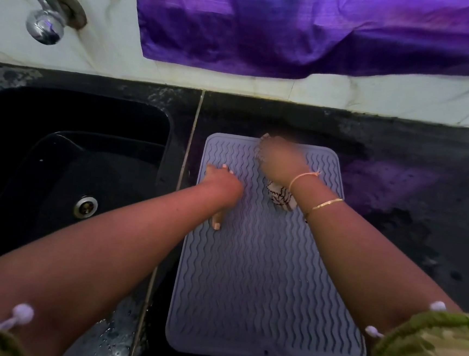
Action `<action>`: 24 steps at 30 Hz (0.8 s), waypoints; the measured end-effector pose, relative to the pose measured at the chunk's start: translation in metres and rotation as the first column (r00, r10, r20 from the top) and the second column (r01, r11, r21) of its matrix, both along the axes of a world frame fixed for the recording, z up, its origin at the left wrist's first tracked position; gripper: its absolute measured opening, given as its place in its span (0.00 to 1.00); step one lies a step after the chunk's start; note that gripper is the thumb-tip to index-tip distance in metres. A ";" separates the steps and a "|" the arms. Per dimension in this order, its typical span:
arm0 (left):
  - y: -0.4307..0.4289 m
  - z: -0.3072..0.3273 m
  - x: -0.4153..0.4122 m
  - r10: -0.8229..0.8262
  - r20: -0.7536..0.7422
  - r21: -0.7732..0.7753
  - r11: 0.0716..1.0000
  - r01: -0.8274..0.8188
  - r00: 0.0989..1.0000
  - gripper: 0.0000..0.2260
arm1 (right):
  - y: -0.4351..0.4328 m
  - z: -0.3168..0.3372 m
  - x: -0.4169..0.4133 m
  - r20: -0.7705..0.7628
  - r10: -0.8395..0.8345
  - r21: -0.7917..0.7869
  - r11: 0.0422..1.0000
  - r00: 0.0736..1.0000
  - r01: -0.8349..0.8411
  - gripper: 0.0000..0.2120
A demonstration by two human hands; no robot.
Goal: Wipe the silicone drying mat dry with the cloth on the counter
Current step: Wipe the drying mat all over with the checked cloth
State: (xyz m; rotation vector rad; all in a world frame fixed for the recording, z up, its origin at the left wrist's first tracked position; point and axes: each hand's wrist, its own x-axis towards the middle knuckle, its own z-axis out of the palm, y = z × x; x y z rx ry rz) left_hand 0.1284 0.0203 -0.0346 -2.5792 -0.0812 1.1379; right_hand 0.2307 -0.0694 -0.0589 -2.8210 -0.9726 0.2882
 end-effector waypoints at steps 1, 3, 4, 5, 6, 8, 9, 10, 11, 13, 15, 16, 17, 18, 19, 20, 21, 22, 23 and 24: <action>0.001 0.000 -0.001 0.002 0.007 0.003 1.000 -0.002 1.000 0.47 | -0.005 0.001 -0.006 0.004 0.038 -0.018 0.999 0.999 -0.038 0.23; 0.002 0.001 -0.003 0.005 0.019 0.016 1.000 -0.006 1.000 0.51 | -0.017 0.002 -0.022 -0.009 0.107 -0.033 0.994 0.994 -0.107 0.22; 0.002 0.001 -0.003 0.005 0.023 0.022 1.000 -0.006 1.000 0.51 | -0.024 0.003 -0.031 -0.033 0.137 -0.038 0.990 0.990 -0.138 0.22; 0.002 0.002 -0.004 0.006 0.027 0.025 1.000 -0.007 1.000 0.52 | -0.031 0.004 -0.041 -0.061 0.173 -0.040 0.984 0.983 -0.175 0.22; 0.002 0.003 -0.004 0.008 0.031 0.024 1.000 -0.009 0.999 0.52 | -0.039 0.006 -0.049 -0.094 0.209 -0.040 0.976 0.973 -0.213 0.22; 0.002 0.003 -0.005 0.017 0.047 0.019 1.000 -0.018 0.999 0.51 | -0.052 0.010 -0.061 -0.177 0.258 -0.029 0.963 0.950 -0.267 0.21; 0.002 0.003 -0.005 0.019 0.052 0.021 1.000 -0.021 0.998 0.50 | -0.056 0.012 -0.064 -0.234 0.261 -0.024 0.961 0.937 -0.274 0.20; 0.002 0.003 -0.006 0.019 0.052 0.024 0.999 -0.021 0.998 0.50 | -0.058 0.015 -0.064 -0.308 0.246 -0.021 0.964 0.919 -0.265 0.19; 0.002 0.003 -0.006 0.018 0.047 0.028 0.999 -0.019 0.999 0.50 | -0.057 0.019 -0.061 -0.395 0.216 -0.006 0.971 0.893 -0.237 0.17; 0.001 0.003 -0.006 0.019 0.035 0.027 0.999 -0.020 0.999 0.51 | -0.051 0.027 -0.047 -0.505 0.154 0.087 0.988 0.849 -0.127 0.14; 0.001 0.004 -0.005 0.026 0.031 0.012 1.000 -0.027 0.999 0.51 | -0.038 0.030 -0.029 -0.461 0.082 0.228 0.973 0.884 0.028 0.13; 0.002 0.004 -0.005 0.028 0.030 0.006 1.000 -0.029 0.999 0.51 | -0.030 0.029 -0.022 -0.412 0.033 0.273 0.958 0.910 0.089 0.14; 0.002 0.004 -0.006 0.029 0.033 0.003 1.000 -0.029 0.999 0.51 | -0.023 0.026 -0.017 -0.369 -0.012 0.281 0.952 0.929 0.124 0.15; 0.003 0.005 -0.006 0.032 0.043 0.003 0.999 -0.033 0.999 0.52 | -0.017 0.022 -0.016 -0.332 -0.039 0.240 0.963 0.942 0.125 0.16; 0.004 0.005 -0.008 0.040 0.055 0.003 0.999 -0.040 0.998 0.53 | -0.013 0.017 -0.017 -0.286 -0.033 0.164 0.983 0.958 0.083 0.18; 0.006 0.005 -0.009 0.049 0.069 -0.003 0.999 -0.049 0.996 0.53 | -0.011 0.012 -0.021 -0.234 -0.001 0.081 0.996 0.972 0.021 0.19; 0.008 0.005 -0.011 0.060 0.085 -0.018 0.998 -0.059 0.995 0.53 | -0.011 0.009 -0.026 -0.189 0.038 0.024 0.999 0.981 -0.034 0.20; 0.011 0.005 -0.013 0.077 0.101 -0.041 0.996 -0.073 0.992 0.53 | -0.013 0.008 -0.033 -0.165 0.069 -0.006 0.997 0.984 -0.071 0.20; 0.014 0.005 -0.014 0.097 0.115 -0.064 0.994 -0.090 0.989 0.53 | -0.017 0.010 -0.039 -0.167 0.092 -0.017 0.995 0.982 -0.096 0.20; 0.016 0.005 -0.015 0.115 0.124 -0.081 0.991 -0.105 0.986 0.53 | -0.022 0.012 -0.047 -0.192 0.112 -0.026 0.993 0.975 -0.119 0.20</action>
